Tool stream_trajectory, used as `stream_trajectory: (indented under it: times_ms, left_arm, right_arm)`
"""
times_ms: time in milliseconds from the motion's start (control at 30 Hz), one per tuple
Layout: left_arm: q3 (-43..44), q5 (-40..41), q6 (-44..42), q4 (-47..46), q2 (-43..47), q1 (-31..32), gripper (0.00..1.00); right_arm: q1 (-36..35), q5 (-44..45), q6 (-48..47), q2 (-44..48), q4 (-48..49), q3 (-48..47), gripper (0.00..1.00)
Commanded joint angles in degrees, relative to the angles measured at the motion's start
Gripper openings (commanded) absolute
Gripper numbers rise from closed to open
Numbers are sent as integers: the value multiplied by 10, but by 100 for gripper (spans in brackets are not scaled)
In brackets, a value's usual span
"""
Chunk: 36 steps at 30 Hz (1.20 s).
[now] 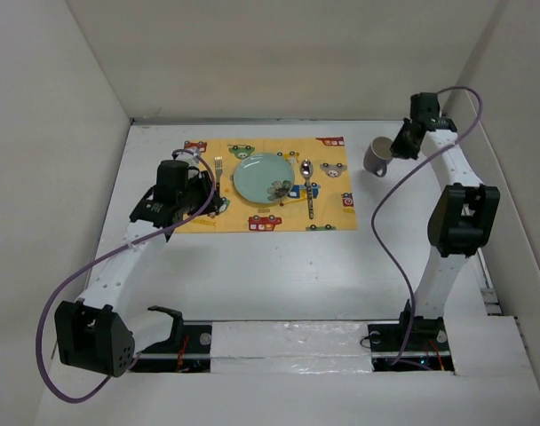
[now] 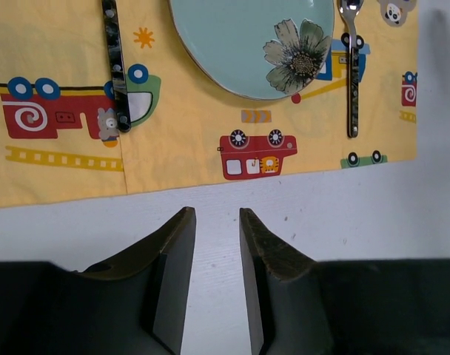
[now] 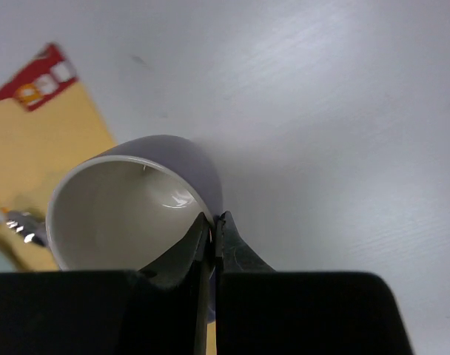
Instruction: Set the dinner table for one person
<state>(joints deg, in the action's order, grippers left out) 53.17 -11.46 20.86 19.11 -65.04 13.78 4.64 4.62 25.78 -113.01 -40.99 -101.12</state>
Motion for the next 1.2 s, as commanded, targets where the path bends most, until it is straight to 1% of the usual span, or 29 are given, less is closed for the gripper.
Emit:
stream_trajectory:
  times_ms: [0, 33, 100, 133, 200, 233, 267, 333, 367, 500, 867, 900, 933, 1000, 1033, 1167]
  left_arm:
    - [39, 10, -5, 0, -8, -1, 28]
    - [45, 12, -6, 5, -9, -1, 30]
    - [52, 14, -6, 7, -9, -1, 31]
    - [55, 16, -6, 7, -7, -1, 31]
    - [55, 19, -3, 8, -1, -1, 32]
    - [54, 22, -2, 8, 1, -1, 32]
    - [54, 21, 0, 8, 3, -1, 32]
    - [52, 26, 1, 13, 6, -1, 32]
    - [51, 28, 3, 12, 8, -1, 32]
    - [47, 38, 2, 9, 9, -1, 32]
    - [40, 39, 7, -13, -22, -1, 33]
    - [40, 40, 7, -16, -25, -1, 33]
    - [40, 39, 8, -17, -25, -1, 33]
    - [40, 39, 7, -22, -29, -1, 33]
    - [41, 39, 8, -22, -29, -1, 33]
    - [60, 38, 5, -22, -39, -1, 33]
  right_arm:
    - [-60, -24, -23, -4, 21, -118, 0]
    - [-82, -16, -31, -30, 5, -156, 0]
    - [-100, -5, -33, -42, -8, -190, 0]
    - [-107, -4, -35, -68, -15, -222, 0]
    - [-123, -9, -35, -94, -21, -253, 0]
    - [-123, -8, -34, -120, -29, -269, 0]
    - [-131, -7, -34, -134, -33, -306, 0]
    - [-138, 0, -35, -162, -54, -346, 0]
    - [-143, 5, -36, -188, -60, -384, 0]
    - [-154, 37, -45, -237, -81, -452, 0]
    - [-159, 38, -46, -275, -66, -440, 0]
    - [-159, 36, -42, -279, -64, -440, 3]
    - [-159, 32, -40, -279, -63, -438, 14]
    - [-159, 19, -33, -275, -57, -436, 25]
    - [-154, 12, -29, -270, -53, -435, 35]
    - [-141, -35, -10, -239, -36, -431, 49]
